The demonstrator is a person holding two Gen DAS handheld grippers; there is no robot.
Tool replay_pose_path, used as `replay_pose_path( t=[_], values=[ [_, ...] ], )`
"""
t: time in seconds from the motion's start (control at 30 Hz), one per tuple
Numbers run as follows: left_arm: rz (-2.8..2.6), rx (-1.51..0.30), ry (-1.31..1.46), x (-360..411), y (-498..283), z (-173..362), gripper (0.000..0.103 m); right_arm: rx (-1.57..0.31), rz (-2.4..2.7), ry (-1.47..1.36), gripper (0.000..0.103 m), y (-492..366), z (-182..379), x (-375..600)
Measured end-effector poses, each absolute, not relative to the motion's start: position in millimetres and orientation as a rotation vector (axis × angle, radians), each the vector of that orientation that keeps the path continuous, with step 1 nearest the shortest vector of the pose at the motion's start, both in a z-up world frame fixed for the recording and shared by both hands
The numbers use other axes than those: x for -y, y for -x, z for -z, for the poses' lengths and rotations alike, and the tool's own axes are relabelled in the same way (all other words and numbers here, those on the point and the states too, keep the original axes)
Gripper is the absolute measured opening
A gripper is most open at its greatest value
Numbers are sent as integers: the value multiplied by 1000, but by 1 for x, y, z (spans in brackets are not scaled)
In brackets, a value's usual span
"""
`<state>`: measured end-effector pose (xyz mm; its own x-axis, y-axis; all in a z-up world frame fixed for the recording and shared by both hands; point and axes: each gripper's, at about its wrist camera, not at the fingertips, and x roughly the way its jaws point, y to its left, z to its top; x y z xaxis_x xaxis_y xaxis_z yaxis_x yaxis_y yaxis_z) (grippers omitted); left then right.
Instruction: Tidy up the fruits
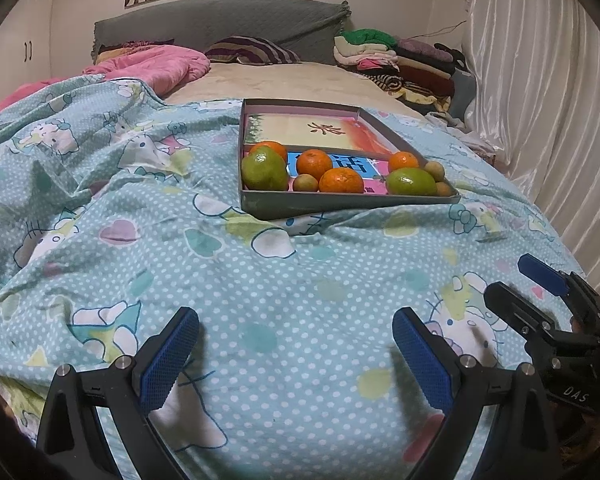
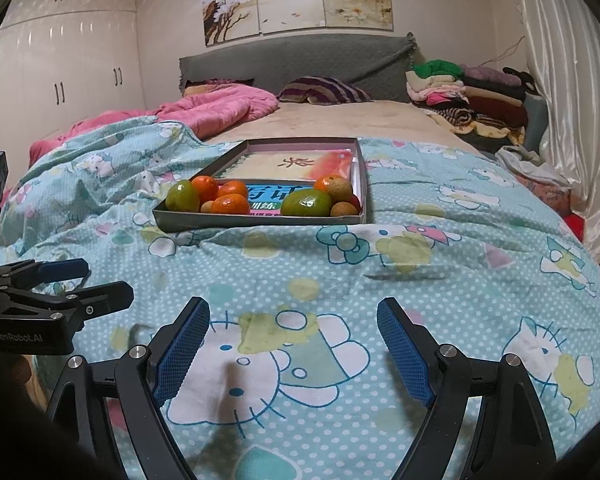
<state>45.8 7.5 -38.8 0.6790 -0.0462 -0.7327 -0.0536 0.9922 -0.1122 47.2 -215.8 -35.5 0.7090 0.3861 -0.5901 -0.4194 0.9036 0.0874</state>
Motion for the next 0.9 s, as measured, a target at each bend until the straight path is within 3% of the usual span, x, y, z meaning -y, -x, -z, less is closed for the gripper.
replay_pose_path(
  t=[0.9],
  values=[
    [-9,-832,137,-10,-47,40,98,-649,-447,64,87,-49,38,216]
  ],
)
